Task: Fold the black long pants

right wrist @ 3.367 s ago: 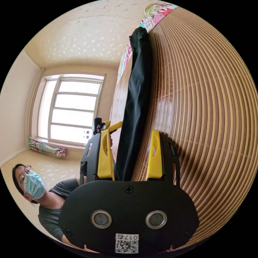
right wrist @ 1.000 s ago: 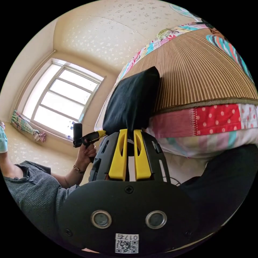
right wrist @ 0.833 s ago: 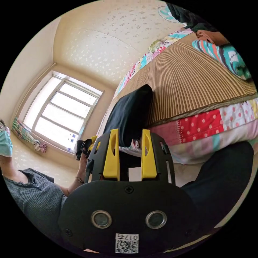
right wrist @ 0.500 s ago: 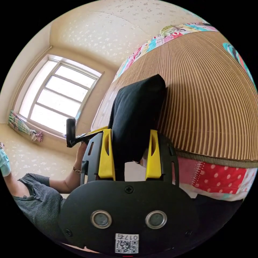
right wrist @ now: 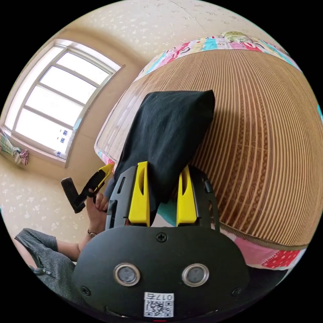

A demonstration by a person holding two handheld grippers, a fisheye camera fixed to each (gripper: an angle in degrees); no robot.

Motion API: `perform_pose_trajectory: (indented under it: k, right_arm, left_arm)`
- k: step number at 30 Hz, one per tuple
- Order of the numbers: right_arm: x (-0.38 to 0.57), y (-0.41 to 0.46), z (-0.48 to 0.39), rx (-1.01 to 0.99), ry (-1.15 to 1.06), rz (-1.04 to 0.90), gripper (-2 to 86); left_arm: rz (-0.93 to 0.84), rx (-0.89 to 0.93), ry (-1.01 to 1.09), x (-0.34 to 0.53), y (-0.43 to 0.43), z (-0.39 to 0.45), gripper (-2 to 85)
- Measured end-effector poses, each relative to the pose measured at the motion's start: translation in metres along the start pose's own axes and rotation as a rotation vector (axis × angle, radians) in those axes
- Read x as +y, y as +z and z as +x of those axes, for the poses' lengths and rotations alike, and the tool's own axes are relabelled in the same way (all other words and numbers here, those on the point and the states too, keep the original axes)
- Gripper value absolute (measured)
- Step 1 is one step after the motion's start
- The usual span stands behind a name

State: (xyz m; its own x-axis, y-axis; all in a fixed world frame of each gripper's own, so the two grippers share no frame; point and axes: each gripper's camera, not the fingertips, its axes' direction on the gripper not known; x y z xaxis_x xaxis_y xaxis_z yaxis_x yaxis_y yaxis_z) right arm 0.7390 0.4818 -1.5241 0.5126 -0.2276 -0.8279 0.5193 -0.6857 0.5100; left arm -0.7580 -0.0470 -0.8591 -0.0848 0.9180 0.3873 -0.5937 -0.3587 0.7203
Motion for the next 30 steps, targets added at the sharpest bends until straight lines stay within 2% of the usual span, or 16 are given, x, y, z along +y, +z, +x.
perform_pose_trajectory:
  k: [2, 4, 8, 14, 25, 28, 30]
  right_arm:
    - [-0.027, 0.021, -0.018, 0.005, -0.006, -0.019, 11.9]
    - [-0.055, 0.044, -0.038, 0.01, -0.026, -0.038, 11.7]
    - [-0.11, 0.102, -0.098, 0.026, -0.071, -0.075, 11.2]
    - [-0.184, 0.204, -0.194, 0.053, -0.258, -0.176, 10.8]
    - [-0.267, 0.338, -0.339, -0.007, -0.383, -0.328, 11.3]
    - [-0.273, 0.356, -0.368, -0.088, -0.427, -0.448, 10.9]
    - [-0.272, 0.348, -0.376, -0.283, -0.505, -0.537, 8.6]
  left_arm:
    - [0.102, -0.017, -0.078, 0.003, -0.022, -0.029, 14.6]
    - [0.126, 0.007, -0.126, 0.006, -0.031, -0.05, 14.9]
    - [0.086, 0.007, -0.158, 0.004, -0.043, -0.086, 15.4]
    - [0.143, 0.044, -0.285, 0.008, -0.062, -0.133, 15.7]
    - [0.13, 0.11, -0.291, -0.013, -0.05, -0.143, 15.4]
    - [0.143, 0.108, -0.291, -0.016, -0.048, -0.143, 15.1]
    - [0.142, 0.104, -0.287, -0.019, -0.046, -0.143, 15.0]
